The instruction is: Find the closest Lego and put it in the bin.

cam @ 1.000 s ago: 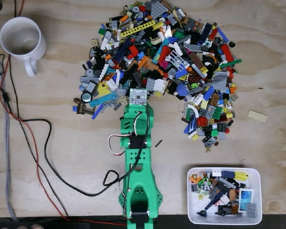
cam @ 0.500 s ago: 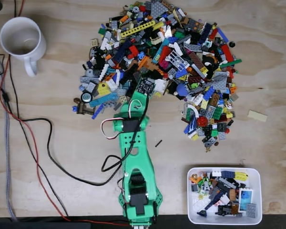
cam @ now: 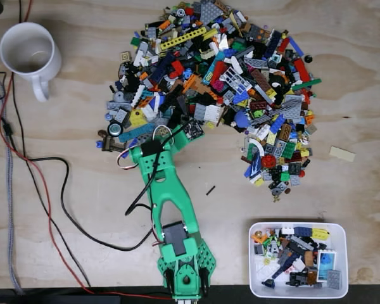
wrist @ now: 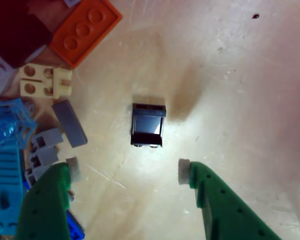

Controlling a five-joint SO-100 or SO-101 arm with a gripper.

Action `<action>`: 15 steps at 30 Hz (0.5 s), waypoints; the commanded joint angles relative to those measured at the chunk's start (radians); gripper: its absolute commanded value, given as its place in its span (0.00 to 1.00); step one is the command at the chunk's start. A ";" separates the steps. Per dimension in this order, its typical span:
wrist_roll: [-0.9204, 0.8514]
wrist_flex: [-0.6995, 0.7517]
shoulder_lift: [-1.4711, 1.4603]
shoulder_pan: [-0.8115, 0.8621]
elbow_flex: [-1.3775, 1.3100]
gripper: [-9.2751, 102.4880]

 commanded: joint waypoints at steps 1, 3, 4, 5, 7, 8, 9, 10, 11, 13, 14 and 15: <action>0.058 -0.074 -0.012 0.035 0.003 0.33; 0.054 -0.091 -0.038 0.060 0.009 0.33; 0.058 -0.109 -0.044 0.072 0.018 0.32; 0.058 -0.120 -0.058 0.083 0.023 0.32; 0.063 -0.147 -0.072 0.087 0.040 0.31; 0.063 -0.150 -0.077 0.087 0.046 0.31; 0.067 -0.156 -0.078 0.080 0.058 0.31; 0.071 -0.169 -0.078 0.074 0.071 0.30; 0.072 -0.176 -0.080 0.067 0.080 0.30; 0.078 -0.190 -0.083 0.060 0.097 0.28; 0.083 -0.198 -0.084 0.055 0.107 0.27; 0.087 -0.210 -0.084 0.048 0.123 0.26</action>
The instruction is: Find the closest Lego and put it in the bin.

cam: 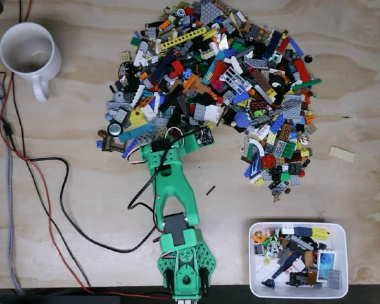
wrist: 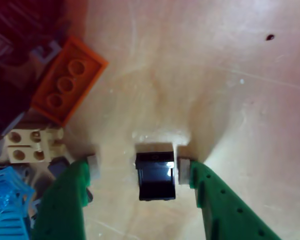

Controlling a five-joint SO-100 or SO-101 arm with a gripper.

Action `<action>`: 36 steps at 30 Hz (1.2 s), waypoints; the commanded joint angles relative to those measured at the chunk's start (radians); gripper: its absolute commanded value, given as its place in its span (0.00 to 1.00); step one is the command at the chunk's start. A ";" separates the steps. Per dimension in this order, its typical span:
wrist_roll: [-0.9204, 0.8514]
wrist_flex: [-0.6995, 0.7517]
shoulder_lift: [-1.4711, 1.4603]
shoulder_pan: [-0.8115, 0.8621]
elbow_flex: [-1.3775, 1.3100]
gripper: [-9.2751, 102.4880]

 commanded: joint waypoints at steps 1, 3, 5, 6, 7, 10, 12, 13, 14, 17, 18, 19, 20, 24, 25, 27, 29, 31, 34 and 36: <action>0.015 -0.037 0.009 -0.034 0.040 0.25; 0.021 -0.052 0.009 -0.046 0.058 0.22; 0.021 -0.055 0.009 -0.048 0.064 0.21; 0.018 -0.057 0.009 -0.049 0.066 0.20; 0.014 -0.055 0.009 -0.049 0.067 0.19; -0.002 -0.055 0.011 -0.040 0.069 0.17; -0.009 -0.060 0.009 -0.031 0.069 0.17; -0.012 -0.063 0.009 -0.025 0.069 0.17; -0.017 -0.063 0.009 -0.023 0.066 0.17; -0.031 -0.043 0.009 -0.008 0.037 0.16; -0.038 -0.028 0.011 -0.002 0.018 0.16; -0.046 -0.009 0.012 0.003 -0.002 0.16; -0.055 0.011 0.014 0.009 -0.026 0.16; -0.097 0.101 0.020 0.032 -0.130 0.16; -0.106 0.123 0.020 0.043 -0.161 0.16; -0.129 0.166 0.017 0.067 -0.222 0.16; -0.149 0.199 0.017 0.101 -0.275 0.16; -0.170 0.233 0.015 0.146 -0.324 0.16; -0.210 0.270 0.018 0.253 -0.385 0.16; -0.242 0.284 0.031 0.347 -0.403 0.16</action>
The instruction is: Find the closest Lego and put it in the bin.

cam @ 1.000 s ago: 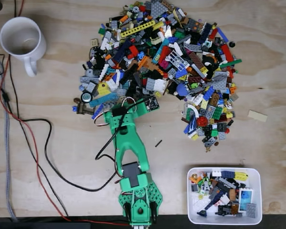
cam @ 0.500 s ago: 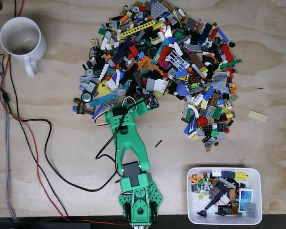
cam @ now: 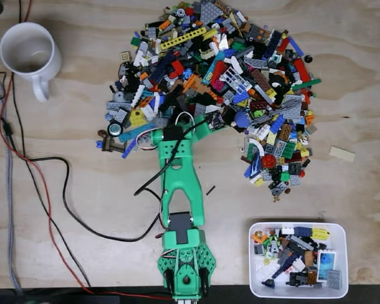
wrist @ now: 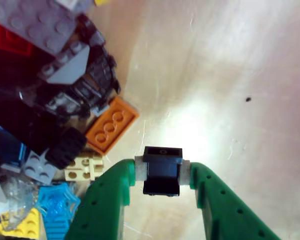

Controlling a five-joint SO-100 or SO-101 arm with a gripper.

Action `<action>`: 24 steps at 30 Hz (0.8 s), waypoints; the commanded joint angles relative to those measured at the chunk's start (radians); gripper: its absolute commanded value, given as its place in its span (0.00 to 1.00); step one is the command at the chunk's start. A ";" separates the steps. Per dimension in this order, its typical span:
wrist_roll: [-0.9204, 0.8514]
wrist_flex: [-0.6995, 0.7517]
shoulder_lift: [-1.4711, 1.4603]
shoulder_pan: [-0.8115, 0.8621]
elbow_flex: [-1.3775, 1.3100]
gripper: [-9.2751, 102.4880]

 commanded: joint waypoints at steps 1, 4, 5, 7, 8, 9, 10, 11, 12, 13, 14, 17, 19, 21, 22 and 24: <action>-0.061 0.035 0.040 0.212 -0.109 0.16; -0.121 0.051 0.091 0.376 -0.114 0.16; -0.149 0.067 0.107 0.431 -0.120 0.16; -0.195 0.098 0.149 0.541 -0.133 0.16; -0.219 0.121 0.167 0.592 -0.147 0.16; -0.238 0.146 0.184 0.641 -0.164 0.16; -0.262 0.164 0.202 0.695 -0.178 0.16; -0.290 0.187 0.218 0.747 -0.193 0.16; -0.316 0.209 0.235 0.798 -0.209 0.16; -0.344 0.230 0.253 0.845 -0.221 0.16; -0.370 0.244 0.276 0.884 -0.224 0.16; -0.442 0.296 0.328 1.017 -0.244 0.16; -0.494 0.327 0.356 1.118 -0.244 0.16; -0.545 0.351 0.382 1.216 -0.225 0.16; -0.574 0.370 0.388 1.266 -0.218 0.16; -0.618 0.362 0.413 1.358 -0.186 0.17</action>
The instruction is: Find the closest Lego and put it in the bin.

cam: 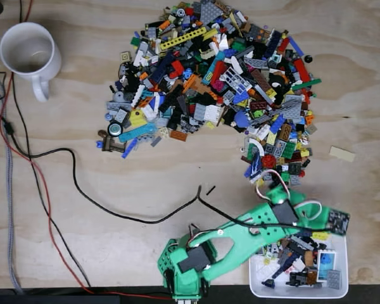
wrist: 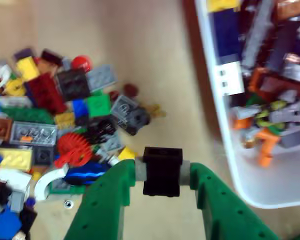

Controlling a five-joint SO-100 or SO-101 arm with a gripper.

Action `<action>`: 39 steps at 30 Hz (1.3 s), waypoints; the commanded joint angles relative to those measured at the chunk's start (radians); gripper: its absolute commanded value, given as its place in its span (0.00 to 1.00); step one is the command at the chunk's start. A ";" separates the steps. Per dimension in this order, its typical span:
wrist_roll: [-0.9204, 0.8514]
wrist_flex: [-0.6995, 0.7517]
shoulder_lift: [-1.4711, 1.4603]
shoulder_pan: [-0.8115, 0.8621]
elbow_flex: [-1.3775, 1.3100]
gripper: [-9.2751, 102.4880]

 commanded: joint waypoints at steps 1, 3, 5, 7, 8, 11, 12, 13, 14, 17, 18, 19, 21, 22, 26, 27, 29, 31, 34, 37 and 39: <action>-0.115 -0.017 0.114 0.242 -0.006 0.17; -0.158 -0.067 0.127 0.319 0.049 0.17; -0.187 -0.103 0.130 0.373 0.091 0.17; -0.193 -0.138 0.130 0.394 0.133 0.17; -0.190 -0.153 0.124 0.402 0.147 0.18; -0.167 -0.201 0.120 0.403 0.166 0.27; -0.161 -0.202 0.120 0.394 0.153 0.29; -0.158 -0.202 0.120 0.376 0.135 0.33; -0.160 -0.206 0.121 0.345 0.114 0.34; -0.213 -0.230 0.132 0.210 -0.005 0.34; -0.249 -0.233 0.146 0.140 -0.037 0.32; -0.298 -0.245 0.163 0.058 -0.054 0.31; -0.399 -0.304 0.207 -0.109 -0.017 0.30; -0.459 -0.327 0.225 -0.186 0.023 0.30; -0.514 -0.465 0.293 -0.460 0.233 0.30; -0.512 -0.522 0.313 -0.518 0.290 0.30; -0.491 -0.595 0.304 -0.640 0.347 0.30; -0.457 -0.663 0.282 -0.752 0.373 0.30; -0.439 -0.736 0.255 -0.864 0.388 0.31; -0.463 -0.796 0.247 -0.939 0.416 0.31; -0.468 -0.804 0.249 -0.989 0.425 0.31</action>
